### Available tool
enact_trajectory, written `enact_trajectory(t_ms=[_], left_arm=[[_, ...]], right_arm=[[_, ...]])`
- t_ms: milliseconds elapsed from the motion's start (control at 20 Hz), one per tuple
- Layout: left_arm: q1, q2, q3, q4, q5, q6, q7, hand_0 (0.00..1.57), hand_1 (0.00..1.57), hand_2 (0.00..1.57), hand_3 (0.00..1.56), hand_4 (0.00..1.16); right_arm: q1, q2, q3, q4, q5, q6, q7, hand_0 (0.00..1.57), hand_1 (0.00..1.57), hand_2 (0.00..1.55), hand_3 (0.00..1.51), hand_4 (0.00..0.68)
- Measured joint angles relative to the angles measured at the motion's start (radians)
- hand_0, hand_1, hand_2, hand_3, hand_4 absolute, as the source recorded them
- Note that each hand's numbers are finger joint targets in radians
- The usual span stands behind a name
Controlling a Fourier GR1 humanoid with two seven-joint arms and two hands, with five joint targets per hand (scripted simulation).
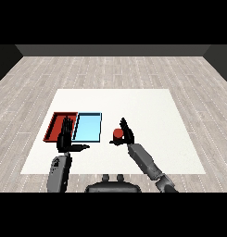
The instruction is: Pick the red can and put it in the red box
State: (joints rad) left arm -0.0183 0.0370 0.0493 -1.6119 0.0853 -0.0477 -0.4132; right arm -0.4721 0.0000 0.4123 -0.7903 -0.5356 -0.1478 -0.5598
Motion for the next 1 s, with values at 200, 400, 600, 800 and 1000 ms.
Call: enact_trajectory(t_ms=[200, 400, 600, 800, 1000], left_arm=[[0.034, 0.004, -0.002, -0.031, 0.004, -0.008, 0.006, 0.00, 0.00, 0.00, 0.00, 0.00], [0.032, -0.006, -0.006, -0.015, -0.008, 0.002, -0.017, 0.00, 0.00, 0.00, 0.00, 0.00], [0.018, 0.002, 0.000, -0.021, -0.002, 0.001, 0.002, 0.00, 0.00, 0.00, 0.00, 0.00], [0.024, -0.001, 0.002, 0.001, -0.007, -0.001, -0.025, 0.00, 0.00, 0.00, 0.00, 0.00], [0.005, 0.011, 0.019, 0.006, 0.007, -0.007, -0.012, 0.00, 0.00, 0.00, 0.00, 0.00]], right_arm=[[-0.030, 0.000, 0.045, 0.063, -0.049, 0.001, -0.036, 0.00, 0.00, 0.00, 0.00, 0.000], [-0.069, 0.000, 0.091, 0.101, -0.119, -0.020, -0.048, 0.00, 0.00, 0.00, 0.00, 0.000], [-0.091, 0.000, 0.138, 0.127, -0.153, -0.077, -0.054, 0.00, 0.00, 0.00, 0.00, 0.000], [-0.123, 0.000, 0.165, 0.163, -0.207, -0.148, -0.052, 1.48, 1.48, 1.47, 1.44, 0.566], [-0.155, 0.000, 0.187, 0.194, -0.229, -0.234, -0.042, 1.49, 1.49, 1.46, 1.42, 0.611]])
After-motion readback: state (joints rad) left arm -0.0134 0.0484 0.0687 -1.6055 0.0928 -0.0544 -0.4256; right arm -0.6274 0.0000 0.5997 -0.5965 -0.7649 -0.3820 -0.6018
